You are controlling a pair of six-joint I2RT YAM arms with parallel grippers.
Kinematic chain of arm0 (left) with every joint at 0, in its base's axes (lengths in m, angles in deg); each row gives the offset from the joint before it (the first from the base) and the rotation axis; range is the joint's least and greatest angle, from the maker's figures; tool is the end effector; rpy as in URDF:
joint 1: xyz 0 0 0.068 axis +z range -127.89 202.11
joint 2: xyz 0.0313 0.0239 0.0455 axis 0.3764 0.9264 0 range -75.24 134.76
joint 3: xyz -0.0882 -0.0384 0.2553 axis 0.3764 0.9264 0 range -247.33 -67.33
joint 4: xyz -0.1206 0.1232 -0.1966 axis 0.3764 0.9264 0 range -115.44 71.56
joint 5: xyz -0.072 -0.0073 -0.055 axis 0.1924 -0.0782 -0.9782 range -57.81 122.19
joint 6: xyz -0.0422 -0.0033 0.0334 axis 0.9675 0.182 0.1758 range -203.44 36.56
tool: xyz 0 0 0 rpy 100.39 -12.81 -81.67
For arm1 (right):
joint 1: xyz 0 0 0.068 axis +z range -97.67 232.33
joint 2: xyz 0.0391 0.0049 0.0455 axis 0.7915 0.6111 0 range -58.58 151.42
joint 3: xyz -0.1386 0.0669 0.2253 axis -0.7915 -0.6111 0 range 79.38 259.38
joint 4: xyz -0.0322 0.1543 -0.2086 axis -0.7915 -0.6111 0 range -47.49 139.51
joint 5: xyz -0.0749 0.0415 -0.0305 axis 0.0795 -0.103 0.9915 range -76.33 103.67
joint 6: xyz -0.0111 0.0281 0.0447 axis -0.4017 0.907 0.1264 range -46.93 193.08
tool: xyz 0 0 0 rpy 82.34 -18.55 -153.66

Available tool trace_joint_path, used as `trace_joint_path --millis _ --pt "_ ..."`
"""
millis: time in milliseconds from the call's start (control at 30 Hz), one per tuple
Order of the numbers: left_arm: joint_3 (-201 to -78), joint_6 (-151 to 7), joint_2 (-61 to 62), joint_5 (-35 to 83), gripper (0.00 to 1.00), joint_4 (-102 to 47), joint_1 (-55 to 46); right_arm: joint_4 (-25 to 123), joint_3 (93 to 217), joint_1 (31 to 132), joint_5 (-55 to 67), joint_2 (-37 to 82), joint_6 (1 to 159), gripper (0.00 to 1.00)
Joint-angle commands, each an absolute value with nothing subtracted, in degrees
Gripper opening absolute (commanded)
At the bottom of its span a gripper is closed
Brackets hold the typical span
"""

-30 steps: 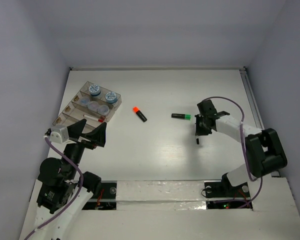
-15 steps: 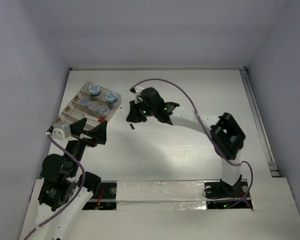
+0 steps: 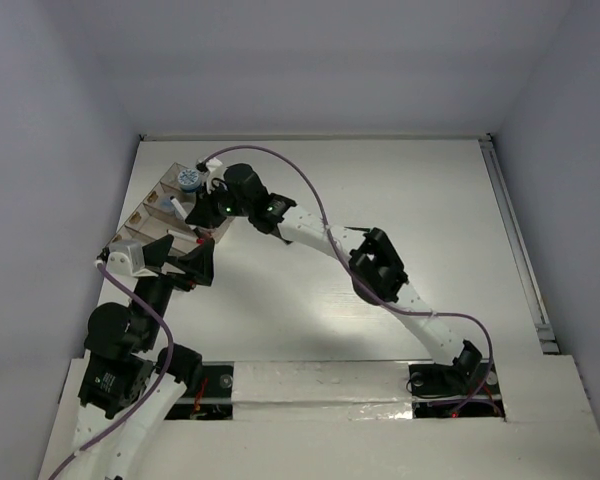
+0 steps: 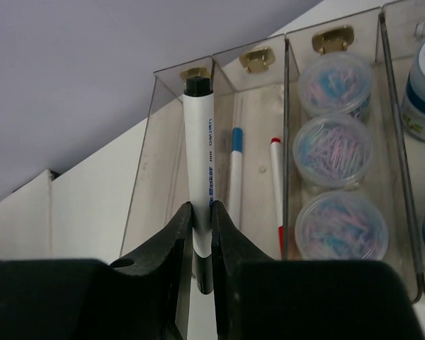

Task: Sort the stationery into containers
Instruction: Place the pen in the storage box.

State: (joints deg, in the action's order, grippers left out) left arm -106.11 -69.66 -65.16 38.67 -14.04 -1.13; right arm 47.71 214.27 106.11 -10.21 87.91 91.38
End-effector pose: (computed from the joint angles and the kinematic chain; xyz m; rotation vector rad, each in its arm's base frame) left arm 0.0480 -0.0162 0.3625 0.0076 1.2858 -0.4843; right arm 0.3405 0.4892 0.2440 -0.9029 1.7556 1.2377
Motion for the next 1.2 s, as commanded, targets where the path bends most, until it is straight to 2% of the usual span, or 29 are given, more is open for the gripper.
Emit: trace_joint_path --millis 0,300,400,433,533,567,800,933,1067,1167 --pt "-107.3 -70.0 -64.3 38.0 0.99 -17.1 -0.9 50.2 221.1 107.3 -10.5 91.4 88.4 0.04" --pt "-107.3 -70.0 -64.2 37.9 0.99 -17.2 -0.9 51.4 224.2 107.9 -9.8 95.6 86.3 0.09" --pt "-107.3 -70.0 -64.2 37.9 0.99 -17.2 -0.9 51.4 224.0 108.4 -9.4 95.4 84.9 0.25" --pt "-107.3 -70.0 -64.1 37.9 0.99 -17.2 -0.9 51.4 224.0 108.4 -9.3 95.2 84.6 0.39" --pt "-107.2 -70.0 -64.1 37.9 0.99 -17.2 -0.9 52.7 221.4 108.4 -8.7 93.0 84.3 0.61" --pt "-107.2 -70.0 -63.9 37.9 0.99 -17.1 -0.9 52.9 220.2 108.4 -8.1 92.0 84.0 0.64" --pt "-107.1 -70.0 -64.3 38.0 0.99 -16.9 -0.9 62.0 197.1 106.7 0.5 75.6 83.8 0.66" --pt "-107.1 -70.1 -64.8 38.1 0.99 -16.9 -0.9 63.2 178.0 102.7 6.0 66.0 85.2 0.70" --pt "-107.1 -70.0 -64.9 38.0 0.99 -17.1 -0.9 58.0 168.9 98.9 14.4 60.7 85.6 0.75" --pt "-107.1 -70.1 -64.7 37.6 0.99 -17.4 -0.9 51.2 168.5 97.1 17.0 61.4 85.2 0.77"
